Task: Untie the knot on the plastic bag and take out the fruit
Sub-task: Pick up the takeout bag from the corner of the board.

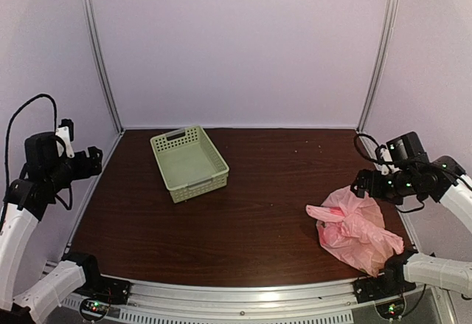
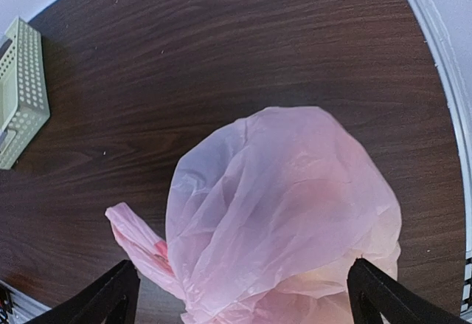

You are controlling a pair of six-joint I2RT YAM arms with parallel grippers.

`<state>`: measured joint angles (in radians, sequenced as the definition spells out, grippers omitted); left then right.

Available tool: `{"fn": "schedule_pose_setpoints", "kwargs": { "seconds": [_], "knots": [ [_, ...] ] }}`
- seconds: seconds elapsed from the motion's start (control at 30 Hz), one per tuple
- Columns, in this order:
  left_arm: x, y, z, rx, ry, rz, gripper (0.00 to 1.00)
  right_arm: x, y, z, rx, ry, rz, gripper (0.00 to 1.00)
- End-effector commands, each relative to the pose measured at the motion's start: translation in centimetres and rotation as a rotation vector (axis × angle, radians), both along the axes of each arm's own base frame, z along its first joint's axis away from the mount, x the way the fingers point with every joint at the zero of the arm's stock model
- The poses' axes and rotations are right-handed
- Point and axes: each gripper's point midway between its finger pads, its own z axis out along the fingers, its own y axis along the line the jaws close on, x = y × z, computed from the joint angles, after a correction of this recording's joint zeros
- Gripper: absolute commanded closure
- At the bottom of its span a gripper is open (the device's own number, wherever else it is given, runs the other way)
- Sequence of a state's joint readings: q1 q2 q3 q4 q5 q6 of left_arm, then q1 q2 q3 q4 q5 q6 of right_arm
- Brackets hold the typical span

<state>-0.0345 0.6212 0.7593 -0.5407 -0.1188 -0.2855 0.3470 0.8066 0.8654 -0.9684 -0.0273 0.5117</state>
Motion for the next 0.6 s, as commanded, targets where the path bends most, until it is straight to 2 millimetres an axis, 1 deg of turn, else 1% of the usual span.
{"fn": "schedule_pose_setpoints", "kwargs": {
  "seconds": [0.0,0.1,0.17,0.37,0.47,0.57],
  "knots": [
    [0.6,0.4,1.4,0.020,-0.046,0.016,0.02,-0.4,2.3,-1.6,0.000,0.033,0.014,0.00],
    [0.5,0.2,1.4,0.018,-0.048,0.007,0.02,-0.4,3.6,-3.0,-0.052,0.046,0.025,0.00],
    [0.5,0.0,1.3,0.017,-0.050,-0.005,0.02,-0.3,3.7,-3.8,-0.093,0.054,0.007,0.01],
    [0.2,-1.1,1.4,-0.003,-0.056,-0.066,0.02,-0.1,2.4,-5.1,-0.194,0.049,-0.047,0.08],
    [0.1,-1.3,1.3,-0.009,-0.059,-0.082,0.02,-0.3,2.7,-6.1,-0.180,0.060,-0.035,0.13],
    [0.2,-1.3,1.2,-0.005,-0.052,-0.083,0.02,-0.5,4.0,-7.4,-0.109,0.068,-0.011,0.17]
  ]
}}
